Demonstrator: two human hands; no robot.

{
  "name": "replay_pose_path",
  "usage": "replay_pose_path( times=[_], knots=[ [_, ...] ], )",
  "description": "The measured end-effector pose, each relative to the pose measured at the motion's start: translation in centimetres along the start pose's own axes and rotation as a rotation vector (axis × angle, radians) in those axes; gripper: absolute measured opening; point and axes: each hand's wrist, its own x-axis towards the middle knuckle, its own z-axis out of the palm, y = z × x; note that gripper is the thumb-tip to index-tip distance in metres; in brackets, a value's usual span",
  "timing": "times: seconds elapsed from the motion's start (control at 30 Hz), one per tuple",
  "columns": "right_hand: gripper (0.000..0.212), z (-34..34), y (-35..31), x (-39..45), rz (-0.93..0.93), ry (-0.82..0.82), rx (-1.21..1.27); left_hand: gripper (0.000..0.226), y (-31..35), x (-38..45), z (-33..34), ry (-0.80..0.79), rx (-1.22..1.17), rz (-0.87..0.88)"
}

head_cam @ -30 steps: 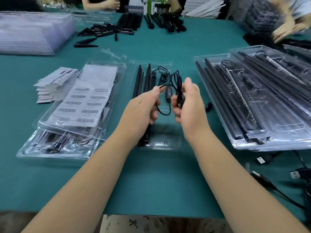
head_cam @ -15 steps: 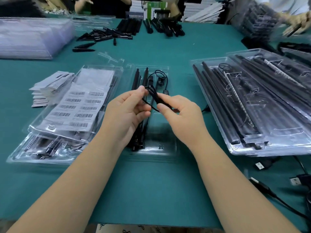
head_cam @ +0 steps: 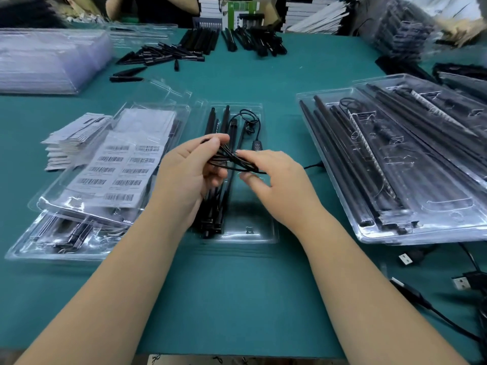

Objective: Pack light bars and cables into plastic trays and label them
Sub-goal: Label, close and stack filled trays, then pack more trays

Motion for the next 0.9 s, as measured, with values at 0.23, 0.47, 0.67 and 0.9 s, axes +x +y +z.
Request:
replay_pose_path(
  times=[0.23,0.47,0.67,0.9],
  knots=[
    [0.028,0.1,0.4,0.3,-0.071,0.01,-0.135,0.045,0.1,-1.1,-1.0,-0.165,1.118,0.391],
    [0.036,0.2,-0.2,0.2,0.011,0.149,-0.112,0.049,-0.8,-1.0,-0.1,-0.23,1.61,0.358],
    [0.026,-0.4,0.9,0.2,0.219,0.255,-0.156,0.018,-1.3,-0.6,-0.6,-0.086,1.339,0.388],
    [0.019,-0.9,-1.4,-0.2,0.113,0.533,0.254,0.03,-1.7,-0.9,0.3,-0.147,1.197,0.422]
  ],
)
